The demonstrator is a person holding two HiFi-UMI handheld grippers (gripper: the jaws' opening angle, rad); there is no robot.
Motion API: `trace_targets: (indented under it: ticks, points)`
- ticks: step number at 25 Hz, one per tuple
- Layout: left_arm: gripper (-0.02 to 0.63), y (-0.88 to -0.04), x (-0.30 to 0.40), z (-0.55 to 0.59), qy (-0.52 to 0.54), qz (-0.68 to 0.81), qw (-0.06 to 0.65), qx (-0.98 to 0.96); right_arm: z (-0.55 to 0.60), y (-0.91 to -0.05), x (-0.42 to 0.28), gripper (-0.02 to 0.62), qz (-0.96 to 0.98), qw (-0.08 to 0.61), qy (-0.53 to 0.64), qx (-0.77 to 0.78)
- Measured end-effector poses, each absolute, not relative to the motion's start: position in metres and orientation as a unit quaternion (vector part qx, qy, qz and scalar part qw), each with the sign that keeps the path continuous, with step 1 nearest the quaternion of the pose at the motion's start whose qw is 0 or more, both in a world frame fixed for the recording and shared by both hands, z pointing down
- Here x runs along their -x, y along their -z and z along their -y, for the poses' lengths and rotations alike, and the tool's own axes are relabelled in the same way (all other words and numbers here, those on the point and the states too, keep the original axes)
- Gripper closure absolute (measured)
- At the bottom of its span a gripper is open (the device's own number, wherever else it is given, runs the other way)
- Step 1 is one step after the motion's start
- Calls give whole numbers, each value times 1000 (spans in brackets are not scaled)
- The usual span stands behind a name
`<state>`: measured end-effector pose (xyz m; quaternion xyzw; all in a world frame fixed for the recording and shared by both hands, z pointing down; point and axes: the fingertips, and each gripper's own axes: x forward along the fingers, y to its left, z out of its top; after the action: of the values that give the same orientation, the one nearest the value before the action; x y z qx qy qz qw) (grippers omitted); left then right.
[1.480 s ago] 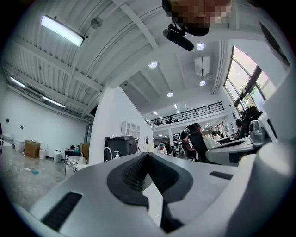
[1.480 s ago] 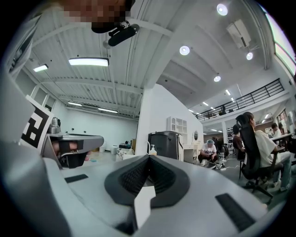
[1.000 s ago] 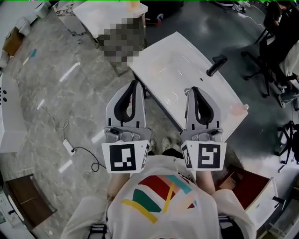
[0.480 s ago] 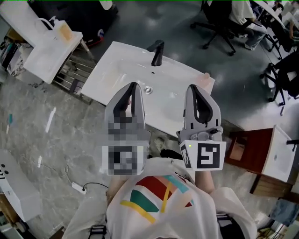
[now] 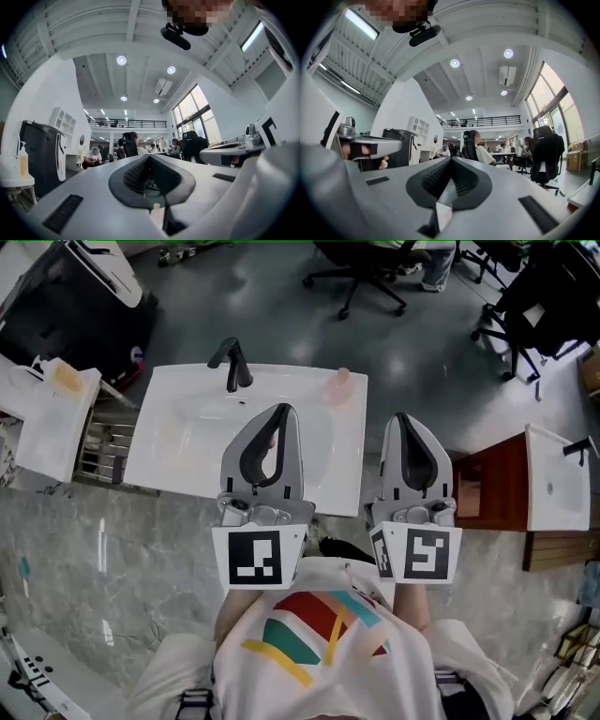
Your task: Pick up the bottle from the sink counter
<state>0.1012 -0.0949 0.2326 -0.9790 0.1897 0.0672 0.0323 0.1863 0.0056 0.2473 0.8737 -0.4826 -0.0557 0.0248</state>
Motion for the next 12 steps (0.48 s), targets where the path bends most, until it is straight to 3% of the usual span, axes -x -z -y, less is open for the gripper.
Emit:
trace_targets:
  ticks: [12]
  points:
    - [589,-246,-157,83,-52,-162,41,985,-33,-261,-215,584,461,23,34,-886]
